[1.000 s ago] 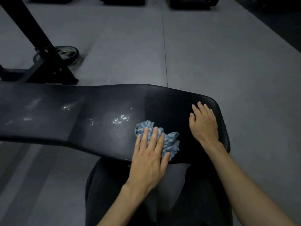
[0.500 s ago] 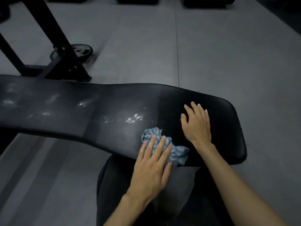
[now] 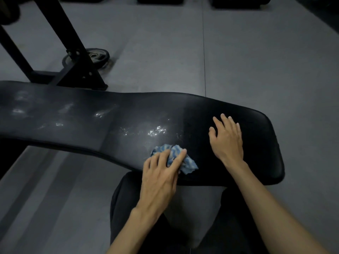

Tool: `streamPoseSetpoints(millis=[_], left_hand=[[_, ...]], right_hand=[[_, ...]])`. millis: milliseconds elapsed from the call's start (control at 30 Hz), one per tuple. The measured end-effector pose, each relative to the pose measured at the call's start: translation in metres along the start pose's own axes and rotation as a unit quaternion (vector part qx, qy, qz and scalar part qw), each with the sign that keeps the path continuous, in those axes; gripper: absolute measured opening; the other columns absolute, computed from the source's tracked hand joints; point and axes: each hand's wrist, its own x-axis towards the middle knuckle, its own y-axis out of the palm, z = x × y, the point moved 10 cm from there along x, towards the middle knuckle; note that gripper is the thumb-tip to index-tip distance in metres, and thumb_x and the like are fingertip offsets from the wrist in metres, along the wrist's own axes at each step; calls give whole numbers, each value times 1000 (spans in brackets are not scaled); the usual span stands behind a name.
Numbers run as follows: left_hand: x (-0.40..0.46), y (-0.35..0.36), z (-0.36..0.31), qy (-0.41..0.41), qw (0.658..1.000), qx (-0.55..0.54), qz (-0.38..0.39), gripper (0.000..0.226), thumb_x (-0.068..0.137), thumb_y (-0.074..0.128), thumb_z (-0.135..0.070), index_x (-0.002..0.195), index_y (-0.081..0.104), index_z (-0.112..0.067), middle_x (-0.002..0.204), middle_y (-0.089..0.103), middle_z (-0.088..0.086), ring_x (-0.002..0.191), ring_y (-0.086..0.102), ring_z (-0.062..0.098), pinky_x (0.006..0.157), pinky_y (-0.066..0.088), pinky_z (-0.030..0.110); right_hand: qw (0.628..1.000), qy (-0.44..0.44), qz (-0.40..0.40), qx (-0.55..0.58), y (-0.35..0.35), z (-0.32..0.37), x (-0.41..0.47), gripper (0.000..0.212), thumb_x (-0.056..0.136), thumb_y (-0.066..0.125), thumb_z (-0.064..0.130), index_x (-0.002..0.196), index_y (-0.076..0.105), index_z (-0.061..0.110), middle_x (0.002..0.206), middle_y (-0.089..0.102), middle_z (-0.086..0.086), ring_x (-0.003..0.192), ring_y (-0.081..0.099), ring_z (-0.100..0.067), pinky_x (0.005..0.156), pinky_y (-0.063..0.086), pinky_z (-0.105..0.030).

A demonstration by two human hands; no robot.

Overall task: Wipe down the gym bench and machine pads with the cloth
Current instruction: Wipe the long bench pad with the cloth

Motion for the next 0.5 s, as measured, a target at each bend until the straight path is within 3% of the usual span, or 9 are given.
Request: streamPoseSetpoints(millis=[67, 167, 267, 367, 500], left_hand=[[3, -2, 11, -4, 1000, -13, -1, 58, 83, 63, -20, 139, 58, -33, 132, 52, 6, 108, 47, 25, 89, 33, 37], [9, -3, 12, -19, 999, -49, 14, 40, 83, 56, -21, 121, 65, -30, 129, 53, 1, 108, 49, 24, 89, 32, 36], [8, -4, 3, -50, 994, -97, 20, 28, 91, 52, -39, 111, 64, -24, 125, 56, 0, 114, 53, 26, 100, 38, 40], [3, -2, -1, -60, 990, -126, 15, 38, 93, 57, -52, 105, 64, -17, 121, 58, 4, 120, 53, 28, 107, 41, 47], [9, -1, 7, -47, 989, -138, 0, 23, 97, 58, -33, 108, 62, -13, 121, 54, 7, 115, 55, 27, 100, 46, 41]], right_hand=[[1000, 0, -1, -1, 0, 1, 0, 52, 105, 37, 36, 154, 38, 18, 164, 28, -7, 154, 16, -25, 126, 7, -45], [1000, 0, -2, -5, -1, 1, 0, 52, 105, 36, 36, 153, 39, 18, 163, 28, -8, 153, 17, -25, 126, 8, -46], [1000, 1, -3, -4, -2, 1, 0, 51, 105, 37, 35, 153, 39, 17, 163, 29, -8, 153, 17, -26, 126, 9, -46], [1000, 1, -1, -5, -2, 2, 0, 51, 105, 38, 35, 153, 39, 17, 163, 29, -9, 153, 18, -26, 126, 9, -46], [1000, 1, 1, -4, -2, 1, 0, 51, 105, 37, 36, 153, 39, 17, 163, 29, -8, 153, 18, -26, 126, 9, -46]])
